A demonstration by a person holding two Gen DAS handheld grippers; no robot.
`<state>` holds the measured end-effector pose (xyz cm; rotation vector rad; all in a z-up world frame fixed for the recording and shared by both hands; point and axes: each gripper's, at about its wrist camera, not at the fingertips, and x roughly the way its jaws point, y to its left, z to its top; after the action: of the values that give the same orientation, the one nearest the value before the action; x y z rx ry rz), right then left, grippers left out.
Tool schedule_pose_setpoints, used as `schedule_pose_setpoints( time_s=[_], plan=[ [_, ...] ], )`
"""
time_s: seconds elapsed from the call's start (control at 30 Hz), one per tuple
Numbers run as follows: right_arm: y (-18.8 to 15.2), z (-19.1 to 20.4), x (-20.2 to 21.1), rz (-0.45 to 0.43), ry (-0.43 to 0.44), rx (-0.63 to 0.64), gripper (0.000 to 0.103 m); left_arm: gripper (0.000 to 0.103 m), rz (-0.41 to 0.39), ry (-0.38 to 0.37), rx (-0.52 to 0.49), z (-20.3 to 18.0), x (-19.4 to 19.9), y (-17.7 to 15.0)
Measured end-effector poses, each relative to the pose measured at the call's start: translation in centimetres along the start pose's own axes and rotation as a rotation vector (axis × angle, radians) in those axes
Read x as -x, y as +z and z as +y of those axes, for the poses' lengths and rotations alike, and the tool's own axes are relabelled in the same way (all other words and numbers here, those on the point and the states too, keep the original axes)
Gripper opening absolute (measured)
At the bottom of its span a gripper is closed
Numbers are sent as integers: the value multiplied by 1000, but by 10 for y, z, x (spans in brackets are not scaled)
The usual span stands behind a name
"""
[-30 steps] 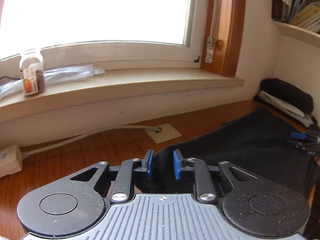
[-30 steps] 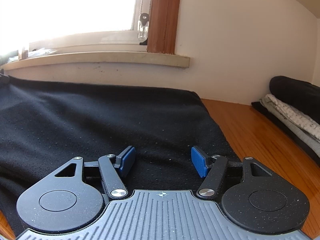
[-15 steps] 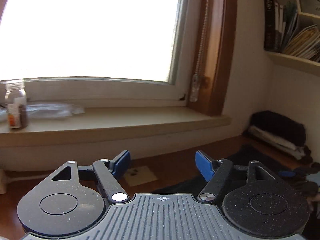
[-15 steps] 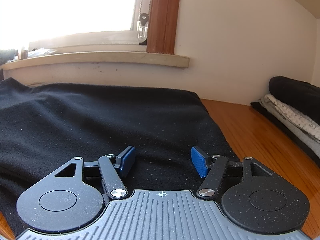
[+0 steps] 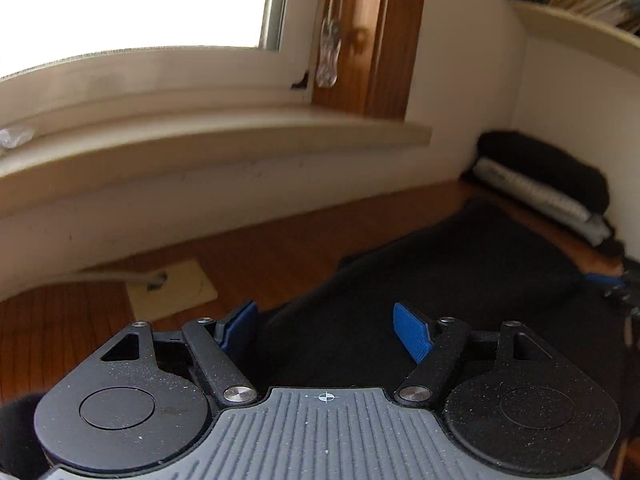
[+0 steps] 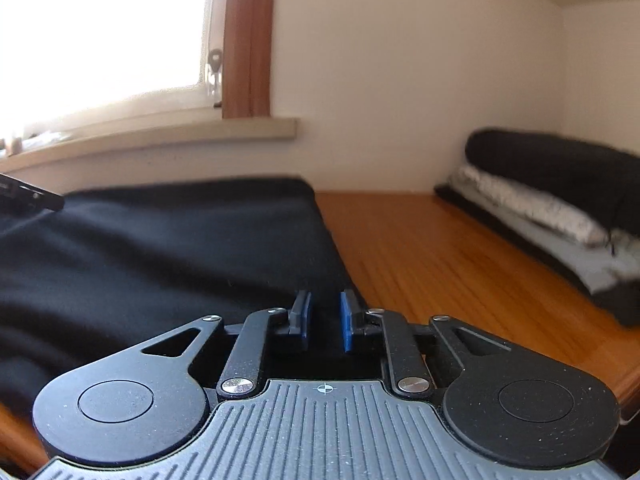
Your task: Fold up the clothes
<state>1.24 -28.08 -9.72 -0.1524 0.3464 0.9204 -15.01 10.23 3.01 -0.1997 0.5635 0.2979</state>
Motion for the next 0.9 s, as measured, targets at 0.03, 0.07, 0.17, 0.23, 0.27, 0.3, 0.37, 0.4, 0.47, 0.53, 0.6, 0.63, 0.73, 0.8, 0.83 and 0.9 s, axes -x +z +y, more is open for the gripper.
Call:
schedule_pose_setpoints(
  time_s=[0.03, 0.07, 0.17, 0.23, 0.27, 0.3, 0.37, 0.4, 0.47, 0.53, 0.6, 0.63, 0.73, 0.8, 0.83, 0.9],
  plan=[
    [-2, -2, 1, -7, 6, -5, 16, 79, 13, 7, -5, -1, -1, 1],
    [-4, -1, 2, -10, 4, 1, 16, 80, 25, 14, -10, -2, -3, 1],
    [-6, 13, -2, -10, -46, 105, 19, 81, 26, 14, -14, -1, -3, 2],
    [-9, 21, -3, -12, -72, 163, 19, 81, 25, 14, -6, 0, 2, -4],
    [-9, 23, -4, -7, -80, 178, 19, 81, 29, 22, -11, -1, 0, -4],
    [-7, 24, -5, 2, -85, 189, 19, 81, 34, 30, -16, -2, -1, -4],
    [-5, 25, -7, 16, -93, 206, 19, 81, 47, 48, -38, -7, -3, -3],
    [-5, 24, -7, 15, -92, 207, 19, 81, 56, 56, -51, -10, -5, -2],
    [-5, 19, -9, 15, -83, 209, 20, 81, 65, 60, -59, -13, -10, -1],
    [-2, 12, -10, 25, -69, 204, 21, 82, 73, 59, -60, -15, -16, 2],
    [2, 2, -15, 41, -62, 195, 30, 82, 84, 63, -66, -18, -26, 6],
    [5, -4, -18, 48, -62, 185, 33, 83, 87, 64, -72, -21, -31, 8],
    [12, -31, -24, 70, -30, 87, 46, 84, 91, 70, -84, -25, -42, 13],
    [12, -47, -26, 76, 12, 2, 49, 84, 88, 67, -80, -24, -43, 14],
    [10, -49, -26, 67, 22, -4, 49, 84, 85, 64, -75, -23, -42, 13],
    [7, -45, -23, 45, 7, 4, 49, 84, 74, 55, -57, -21, -39, 12]
  ],
)
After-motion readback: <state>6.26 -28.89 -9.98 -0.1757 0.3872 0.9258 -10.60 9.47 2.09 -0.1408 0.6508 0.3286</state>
